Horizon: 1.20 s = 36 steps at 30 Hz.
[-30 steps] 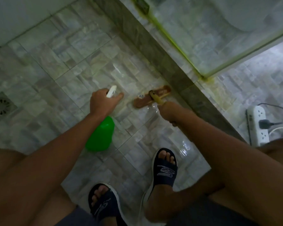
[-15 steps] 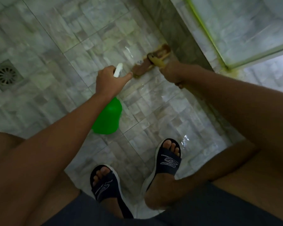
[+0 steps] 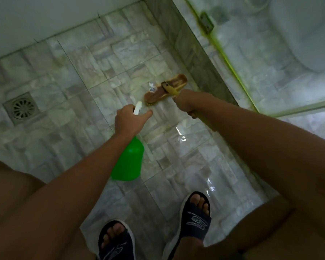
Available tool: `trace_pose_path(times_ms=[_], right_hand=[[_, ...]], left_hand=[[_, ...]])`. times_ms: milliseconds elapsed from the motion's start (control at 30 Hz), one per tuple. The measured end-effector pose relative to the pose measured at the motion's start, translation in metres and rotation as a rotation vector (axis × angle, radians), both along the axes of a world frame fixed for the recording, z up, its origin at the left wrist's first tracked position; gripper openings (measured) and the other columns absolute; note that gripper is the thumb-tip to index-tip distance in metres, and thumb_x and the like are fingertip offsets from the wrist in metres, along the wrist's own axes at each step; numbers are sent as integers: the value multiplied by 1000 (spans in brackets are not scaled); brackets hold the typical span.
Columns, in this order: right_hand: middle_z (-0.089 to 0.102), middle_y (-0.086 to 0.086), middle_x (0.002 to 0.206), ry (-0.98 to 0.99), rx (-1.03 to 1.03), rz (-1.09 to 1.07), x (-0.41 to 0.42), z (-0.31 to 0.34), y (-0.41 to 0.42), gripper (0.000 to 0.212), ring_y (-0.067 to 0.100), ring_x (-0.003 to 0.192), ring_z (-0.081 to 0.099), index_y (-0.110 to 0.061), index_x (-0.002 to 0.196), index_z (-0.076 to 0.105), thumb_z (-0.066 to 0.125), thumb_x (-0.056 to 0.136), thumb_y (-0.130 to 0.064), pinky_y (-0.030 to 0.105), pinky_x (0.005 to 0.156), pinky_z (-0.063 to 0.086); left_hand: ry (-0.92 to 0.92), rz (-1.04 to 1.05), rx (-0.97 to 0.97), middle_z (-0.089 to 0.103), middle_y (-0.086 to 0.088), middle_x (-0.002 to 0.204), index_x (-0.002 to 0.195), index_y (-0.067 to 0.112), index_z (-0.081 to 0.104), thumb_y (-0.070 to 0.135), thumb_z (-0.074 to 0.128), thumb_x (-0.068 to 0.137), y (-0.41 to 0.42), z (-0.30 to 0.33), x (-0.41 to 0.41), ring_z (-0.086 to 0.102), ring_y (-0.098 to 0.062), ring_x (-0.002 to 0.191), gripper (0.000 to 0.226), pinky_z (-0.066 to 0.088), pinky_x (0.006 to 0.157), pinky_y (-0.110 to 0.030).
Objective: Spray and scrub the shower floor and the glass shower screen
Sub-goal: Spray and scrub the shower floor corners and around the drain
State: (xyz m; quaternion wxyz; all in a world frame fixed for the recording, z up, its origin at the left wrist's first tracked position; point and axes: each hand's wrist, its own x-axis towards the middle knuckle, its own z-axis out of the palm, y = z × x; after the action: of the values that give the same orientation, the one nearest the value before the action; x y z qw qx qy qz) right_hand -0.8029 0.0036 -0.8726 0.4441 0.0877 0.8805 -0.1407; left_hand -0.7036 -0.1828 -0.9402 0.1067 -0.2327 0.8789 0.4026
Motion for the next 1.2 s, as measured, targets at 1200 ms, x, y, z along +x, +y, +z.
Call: trace_pose_path(times_ms=[1200], right_hand=[[55,16,81,62,202,327,-3,92,31,30,20,58,54,-26,84,50,33,105,-11,23,48,40]], left_hand=[[12,78,130,73,-18,99,93,5,67,58,80,79,11,25,-29,68,-38,97,57,55,82,-43]])
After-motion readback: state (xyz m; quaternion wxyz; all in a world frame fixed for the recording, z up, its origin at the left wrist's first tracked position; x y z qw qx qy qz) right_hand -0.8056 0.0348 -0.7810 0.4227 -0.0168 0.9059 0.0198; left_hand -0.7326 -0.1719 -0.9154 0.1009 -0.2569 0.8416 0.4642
